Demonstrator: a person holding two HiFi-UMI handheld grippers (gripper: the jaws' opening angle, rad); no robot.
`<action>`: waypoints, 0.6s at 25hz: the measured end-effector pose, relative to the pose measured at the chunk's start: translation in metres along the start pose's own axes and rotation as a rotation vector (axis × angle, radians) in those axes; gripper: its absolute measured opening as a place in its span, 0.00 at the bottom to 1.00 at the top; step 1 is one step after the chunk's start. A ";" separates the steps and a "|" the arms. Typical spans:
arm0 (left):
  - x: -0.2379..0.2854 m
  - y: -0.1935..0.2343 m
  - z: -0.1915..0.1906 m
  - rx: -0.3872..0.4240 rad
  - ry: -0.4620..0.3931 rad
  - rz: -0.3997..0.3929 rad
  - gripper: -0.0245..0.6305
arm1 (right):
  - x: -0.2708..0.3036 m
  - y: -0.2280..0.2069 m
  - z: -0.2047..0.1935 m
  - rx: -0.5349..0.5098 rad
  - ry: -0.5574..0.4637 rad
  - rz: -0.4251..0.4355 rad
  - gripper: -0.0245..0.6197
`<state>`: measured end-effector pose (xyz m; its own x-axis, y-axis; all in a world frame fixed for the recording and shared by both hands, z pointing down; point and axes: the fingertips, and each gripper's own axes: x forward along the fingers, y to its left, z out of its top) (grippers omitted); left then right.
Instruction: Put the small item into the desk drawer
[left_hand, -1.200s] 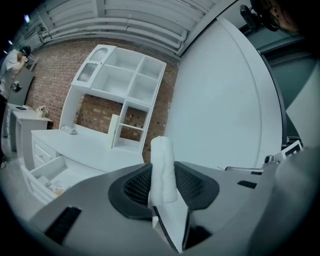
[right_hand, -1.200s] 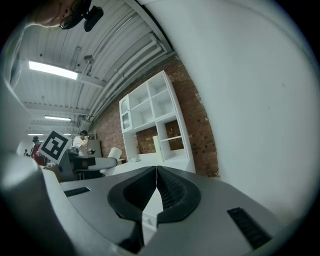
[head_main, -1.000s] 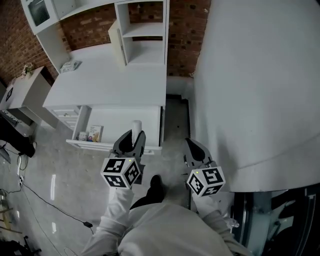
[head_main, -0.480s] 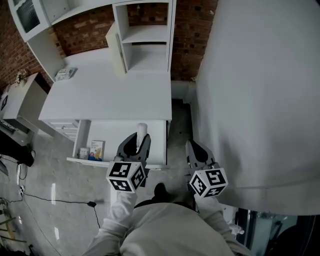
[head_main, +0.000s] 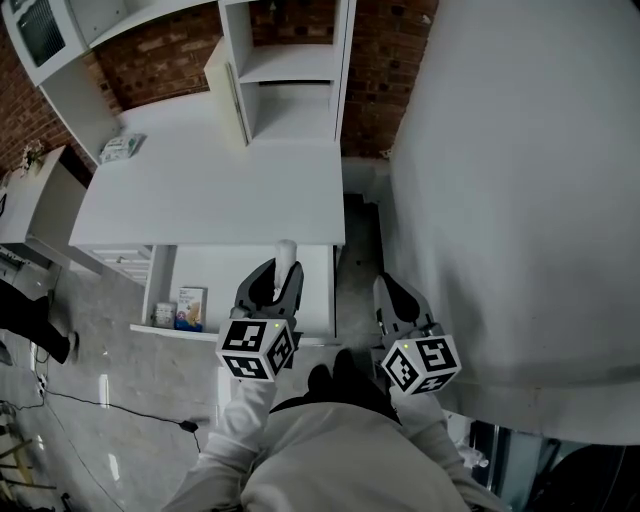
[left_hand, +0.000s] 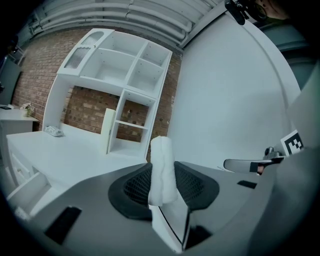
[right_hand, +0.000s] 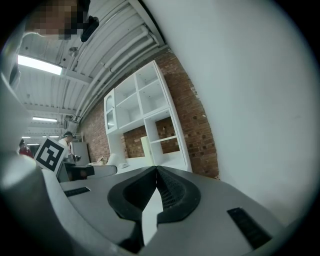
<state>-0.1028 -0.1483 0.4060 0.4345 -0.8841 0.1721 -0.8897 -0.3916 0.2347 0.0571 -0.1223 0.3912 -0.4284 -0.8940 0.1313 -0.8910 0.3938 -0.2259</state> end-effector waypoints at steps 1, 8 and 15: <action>0.002 0.001 0.000 0.001 0.001 0.000 0.25 | 0.001 -0.002 0.001 0.001 -0.004 -0.003 0.08; 0.013 0.008 0.004 0.006 0.005 0.019 0.25 | 0.016 -0.009 0.021 -0.010 -0.040 0.012 0.08; 0.019 0.020 0.002 -0.002 0.008 0.061 0.25 | 0.034 -0.009 0.029 -0.018 -0.047 0.052 0.08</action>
<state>-0.1131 -0.1734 0.4119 0.3809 -0.9041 0.1936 -0.9142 -0.3368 0.2255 0.0554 -0.1625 0.3693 -0.4666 -0.8814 0.0740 -0.8706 0.4429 -0.2142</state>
